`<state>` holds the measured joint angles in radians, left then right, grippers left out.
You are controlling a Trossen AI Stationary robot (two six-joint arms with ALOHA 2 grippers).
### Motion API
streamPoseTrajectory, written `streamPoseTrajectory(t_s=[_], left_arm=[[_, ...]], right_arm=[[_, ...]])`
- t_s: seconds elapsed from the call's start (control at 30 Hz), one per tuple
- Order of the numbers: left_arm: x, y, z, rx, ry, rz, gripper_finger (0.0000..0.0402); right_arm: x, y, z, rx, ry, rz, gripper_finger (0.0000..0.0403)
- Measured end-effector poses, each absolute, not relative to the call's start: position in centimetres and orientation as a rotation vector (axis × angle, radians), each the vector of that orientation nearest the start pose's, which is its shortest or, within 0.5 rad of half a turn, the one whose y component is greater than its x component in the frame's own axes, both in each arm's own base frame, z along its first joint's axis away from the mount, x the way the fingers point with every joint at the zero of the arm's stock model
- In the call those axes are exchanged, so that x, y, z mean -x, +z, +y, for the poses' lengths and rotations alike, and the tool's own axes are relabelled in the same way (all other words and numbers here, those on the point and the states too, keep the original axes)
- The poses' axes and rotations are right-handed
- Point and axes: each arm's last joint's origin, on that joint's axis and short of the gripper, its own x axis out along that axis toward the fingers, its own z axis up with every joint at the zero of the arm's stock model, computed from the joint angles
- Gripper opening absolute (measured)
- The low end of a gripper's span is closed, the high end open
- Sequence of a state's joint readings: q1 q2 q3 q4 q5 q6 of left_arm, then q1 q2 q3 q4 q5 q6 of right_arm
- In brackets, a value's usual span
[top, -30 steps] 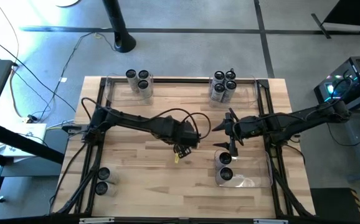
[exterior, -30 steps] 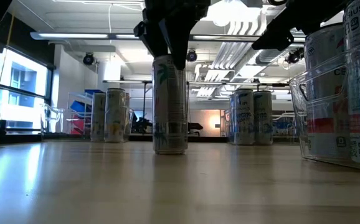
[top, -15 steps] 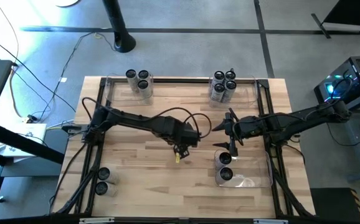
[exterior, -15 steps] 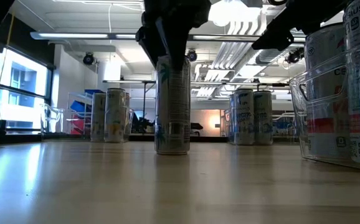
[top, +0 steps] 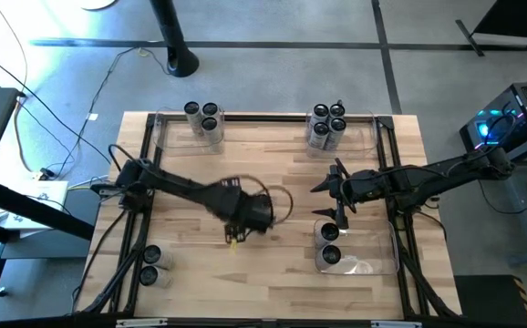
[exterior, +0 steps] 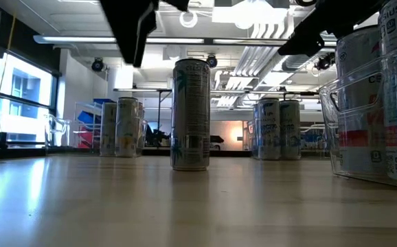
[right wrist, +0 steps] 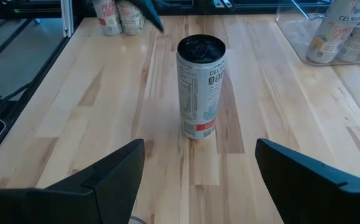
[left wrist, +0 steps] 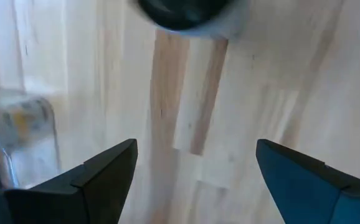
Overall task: Sort soda cans
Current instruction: Put the white-pink soda can into the bottom right transparent bin
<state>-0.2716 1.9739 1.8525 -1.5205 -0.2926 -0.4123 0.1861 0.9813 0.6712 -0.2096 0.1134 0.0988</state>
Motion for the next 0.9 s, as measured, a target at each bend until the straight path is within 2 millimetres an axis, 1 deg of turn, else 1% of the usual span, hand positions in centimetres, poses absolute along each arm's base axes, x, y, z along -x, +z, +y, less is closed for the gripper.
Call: streamPoseTrajectory(t_s=[0.1,0.17,0.27,0.43,0.5,0.57,0.67,0.8,0.9], left_arm=[[-35.1,24.8,-9.8,-0.279,0.373,1.508,0.0323],[-34.8,22.3,-9.9,-0.281,0.372,1.480,0.0319],[-33.7,18.6,-9.4,-0.223,0.363,1.403,0.0306],[-31.7,12.9,-8.0,0.018,0.356,1.120,0.0274],[-30.8,11.7,-7.4,0.091,0.375,1.011,0.0259],[-29.8,10.7,-6.9,0.150,0.397,0.943,0.0242],[-29.0,9.9,-6.1,0.177,0.431,0.835,0.0212],[-29.1,9.5,-5.1,0.128,0.445,0.760,0.0165],[-29.2,9.5,-3.9,0.065,0.537,0.744,0.0122]], right_arm=[[-20.5,25.7,3.5,-0.024,0.044,0.522,0.0302],[-20.5,25.6,3.5,-0.023,0.044,0.530,0.0302],[-20.5,25.5,3.5,-0.021,0.043,0.541,0.0302],[-20.4,25.4,3.5,-0.032,0.038,0.559,0.0302],[-20.3,25.4,3.5,-0.037,0.036,0.562,0.0302],[-20.4,25.4,3.5,-0.031,0.037,0.561,0.0302],[-20.4,25.5,3.4,-0.014,0.015,0.546,0.0302],[-20.6,25.8,3.2,-0.005,-0.071,0.504,0.0302],[-20.7,25.9,3.1,-0.002,-0.103,0.484,0.0302]])
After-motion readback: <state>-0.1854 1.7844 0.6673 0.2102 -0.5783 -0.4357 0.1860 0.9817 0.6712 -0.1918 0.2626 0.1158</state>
